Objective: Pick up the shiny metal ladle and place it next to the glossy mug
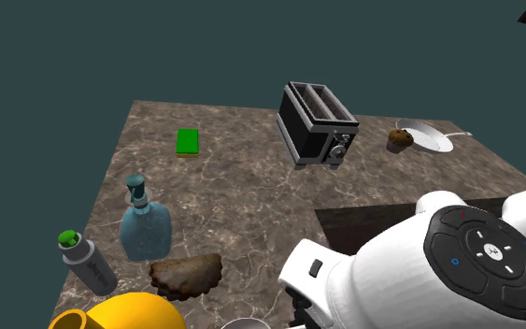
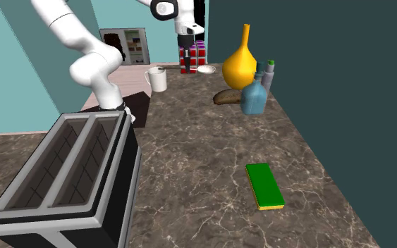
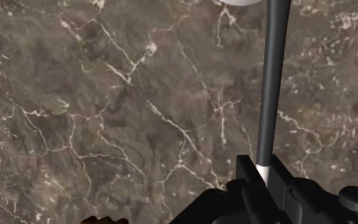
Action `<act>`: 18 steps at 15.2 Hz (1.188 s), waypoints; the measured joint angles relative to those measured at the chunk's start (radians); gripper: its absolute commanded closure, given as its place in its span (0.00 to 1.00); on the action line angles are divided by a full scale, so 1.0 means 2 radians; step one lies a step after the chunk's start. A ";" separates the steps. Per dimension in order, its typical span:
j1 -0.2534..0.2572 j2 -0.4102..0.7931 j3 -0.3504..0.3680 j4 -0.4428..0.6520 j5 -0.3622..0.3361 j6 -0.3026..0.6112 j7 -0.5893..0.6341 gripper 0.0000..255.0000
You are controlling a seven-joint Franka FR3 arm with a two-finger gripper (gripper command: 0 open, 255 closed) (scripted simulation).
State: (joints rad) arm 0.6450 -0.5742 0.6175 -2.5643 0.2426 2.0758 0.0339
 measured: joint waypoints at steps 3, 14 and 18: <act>-0.001 0.010 0.008 -0.013 0.001 0.022 0.003 1.00; -0.012 0.054 0.038 -0.049 -0.001 0.109 0.019 1.00; -0.012 0.057 0.040 -0.050 -0.002 0.113 0.021 1.00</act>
State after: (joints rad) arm 0.6211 -0.4598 0.6966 -2.6649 0.2395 2.3014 0.0750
